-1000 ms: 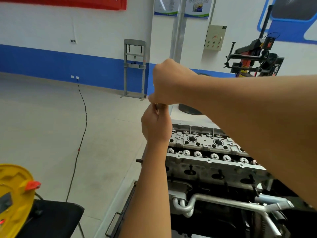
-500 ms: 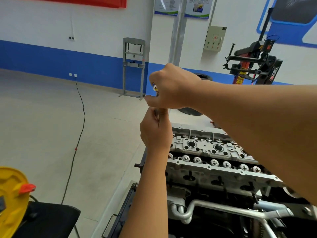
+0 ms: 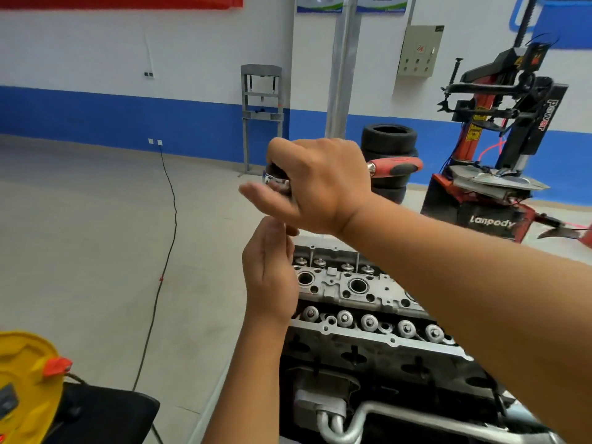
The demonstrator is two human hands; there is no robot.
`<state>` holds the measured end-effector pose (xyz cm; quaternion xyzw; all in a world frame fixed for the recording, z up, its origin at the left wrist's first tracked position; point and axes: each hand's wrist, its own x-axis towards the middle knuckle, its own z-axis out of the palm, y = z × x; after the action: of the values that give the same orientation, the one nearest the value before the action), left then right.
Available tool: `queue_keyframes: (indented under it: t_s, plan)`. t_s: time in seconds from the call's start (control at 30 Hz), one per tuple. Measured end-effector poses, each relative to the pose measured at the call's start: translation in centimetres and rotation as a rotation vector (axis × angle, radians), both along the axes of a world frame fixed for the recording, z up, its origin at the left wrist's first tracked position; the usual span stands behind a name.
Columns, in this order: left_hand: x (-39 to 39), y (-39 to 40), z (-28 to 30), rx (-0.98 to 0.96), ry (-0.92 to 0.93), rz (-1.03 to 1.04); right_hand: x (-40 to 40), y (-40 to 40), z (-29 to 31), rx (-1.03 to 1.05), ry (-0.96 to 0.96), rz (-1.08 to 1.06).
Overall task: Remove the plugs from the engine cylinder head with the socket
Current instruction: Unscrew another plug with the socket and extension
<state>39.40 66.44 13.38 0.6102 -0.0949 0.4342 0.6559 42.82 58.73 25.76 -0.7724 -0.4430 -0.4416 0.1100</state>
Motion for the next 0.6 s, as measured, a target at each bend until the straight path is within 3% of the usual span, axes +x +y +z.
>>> queue_keyframes:
  t_s: [0.1, 0.3, 0.37, 0.5, 0.6]
  plan:
    - [-0.2, -0.1, 0.2, -0.046, 0.027, -0.020, -1.1, 0.6, -1.1, 0.145, 0.064, -0.083]
    - [-0.5, 0.1, 0.5, -0.058, 0.117, 0.024, -5.0, 1.6, -2.9, 0.270, -0.001, -0.486]
    - [-0.5, 0.1, 0.2, -0.100, 0.144, 0.064, -6.1, 2.3, -3.5, 0.322, -0.006, -0.522]
    - [-0.9, 0.1, -0.5, -0.076, 0.079, 0.114, -5.5, 2.3, -2.4, 0.280, 0.000, -0.333]
    - [-1.8, 0.6, -0.1, -0.057, 0.071, -0.046, -2.8, 0.7, 0.5, 0.067, 0.277, 0.027]
